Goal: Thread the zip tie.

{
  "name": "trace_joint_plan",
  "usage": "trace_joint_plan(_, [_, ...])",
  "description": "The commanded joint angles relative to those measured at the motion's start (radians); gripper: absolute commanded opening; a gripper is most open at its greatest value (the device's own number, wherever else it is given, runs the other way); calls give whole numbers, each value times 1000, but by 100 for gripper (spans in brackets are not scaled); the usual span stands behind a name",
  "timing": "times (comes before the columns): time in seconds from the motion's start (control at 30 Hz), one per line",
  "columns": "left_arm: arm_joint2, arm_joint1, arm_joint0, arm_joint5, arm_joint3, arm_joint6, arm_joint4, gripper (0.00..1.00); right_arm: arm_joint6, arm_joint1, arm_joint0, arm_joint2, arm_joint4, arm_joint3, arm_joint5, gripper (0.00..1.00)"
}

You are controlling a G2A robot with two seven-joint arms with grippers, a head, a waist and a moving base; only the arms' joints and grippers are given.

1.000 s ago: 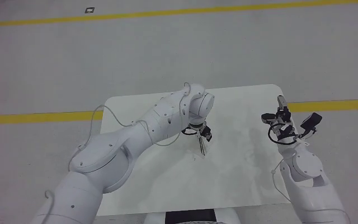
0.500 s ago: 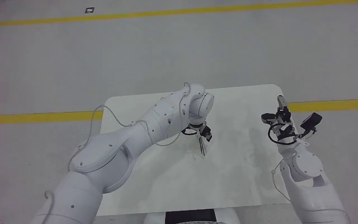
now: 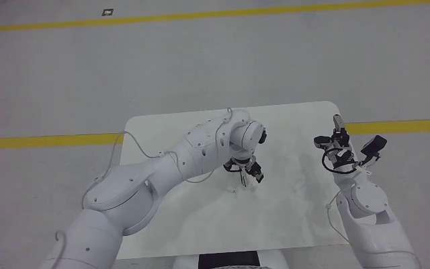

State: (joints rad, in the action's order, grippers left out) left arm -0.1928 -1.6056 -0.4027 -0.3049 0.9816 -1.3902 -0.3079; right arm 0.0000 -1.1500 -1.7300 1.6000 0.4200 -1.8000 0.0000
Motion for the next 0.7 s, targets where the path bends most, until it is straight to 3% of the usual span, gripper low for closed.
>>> trace_joint_plan(0.0, [0, 0, 1, 0, 0, 0, -1, 100, 0, 0, 0, 0, 0, 0, 0, 100])
trace_joint_plan(0.23, [10, -1, -9, -2, 3, 14, -16, 100, 0, 0, 0, 0, 0, 0, 0, 100])
trace_joint_plan(0.37, [23, -8, -16, -35, 1, 0, -42, 99, 0, 0, 0, 0, 0, 0, 0, 100])
trace_joint_plan(0.4, [23, -10, -17, -35, -7, 0, -42, 87, 0, 0, 0, 0, 0, 0, 0, 100])
trace_joint_plan(0.43, [23, -12, -16, -35, -16, 0, -44, 58, 0, 0, 0, 0, 0, 0, 0, 100])
trace_joint_plan(0.47, [23, -15, -15, -35, -23, 0, -48, 47, 0, 0, 0, 0, 0, 0, 0, 100])
trace_joint_plan(0.67, [11, -31, -10, -35, -60, 1, -32, 34, 0, 0, 0, 0, 0, 0, 0, 100])
